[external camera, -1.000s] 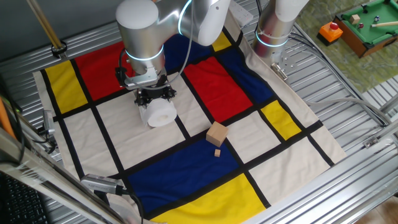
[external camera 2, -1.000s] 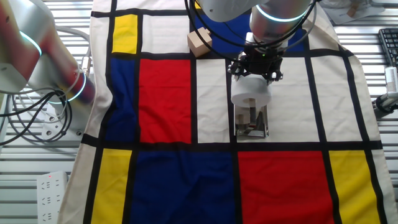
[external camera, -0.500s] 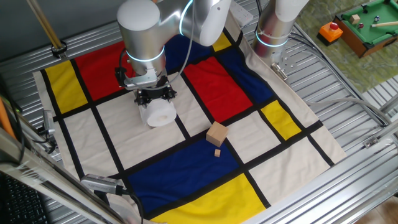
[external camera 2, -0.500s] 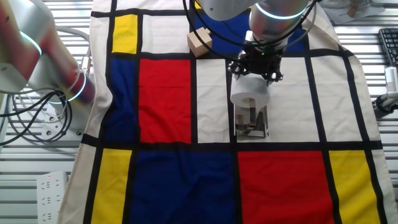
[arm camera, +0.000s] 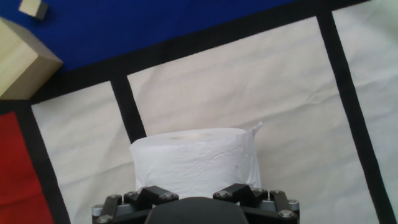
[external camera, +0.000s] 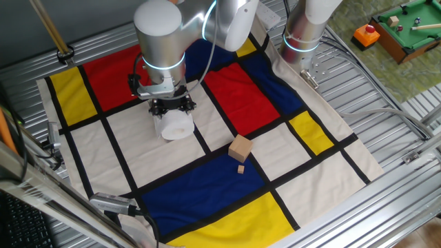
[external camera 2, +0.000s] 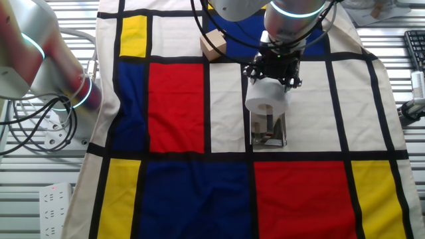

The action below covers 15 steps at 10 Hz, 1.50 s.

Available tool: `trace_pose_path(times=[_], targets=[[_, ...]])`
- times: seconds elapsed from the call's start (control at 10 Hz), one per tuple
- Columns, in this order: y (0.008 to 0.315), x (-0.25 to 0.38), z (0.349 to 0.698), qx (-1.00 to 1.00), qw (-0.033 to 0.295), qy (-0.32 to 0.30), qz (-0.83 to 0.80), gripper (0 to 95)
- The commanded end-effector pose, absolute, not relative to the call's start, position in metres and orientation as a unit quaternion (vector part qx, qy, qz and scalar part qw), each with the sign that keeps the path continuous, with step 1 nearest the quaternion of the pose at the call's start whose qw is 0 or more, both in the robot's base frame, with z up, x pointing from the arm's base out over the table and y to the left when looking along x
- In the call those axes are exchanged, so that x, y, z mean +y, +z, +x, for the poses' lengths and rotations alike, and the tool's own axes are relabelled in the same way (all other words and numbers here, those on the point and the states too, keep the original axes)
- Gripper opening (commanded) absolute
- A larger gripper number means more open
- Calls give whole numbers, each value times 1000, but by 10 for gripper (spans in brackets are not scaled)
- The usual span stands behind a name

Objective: Put the toilet paper on its holder

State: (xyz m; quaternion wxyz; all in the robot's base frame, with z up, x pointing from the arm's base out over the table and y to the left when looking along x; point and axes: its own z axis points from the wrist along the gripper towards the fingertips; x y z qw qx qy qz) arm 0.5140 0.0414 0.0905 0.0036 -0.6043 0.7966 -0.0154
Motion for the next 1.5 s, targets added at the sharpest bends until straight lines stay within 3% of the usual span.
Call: trace_pose_path(times=[0.1,1.5], targets=[[90,41,514,793,2,-16,-609,0],[93,23,512,764,2,-14,-644,0]])
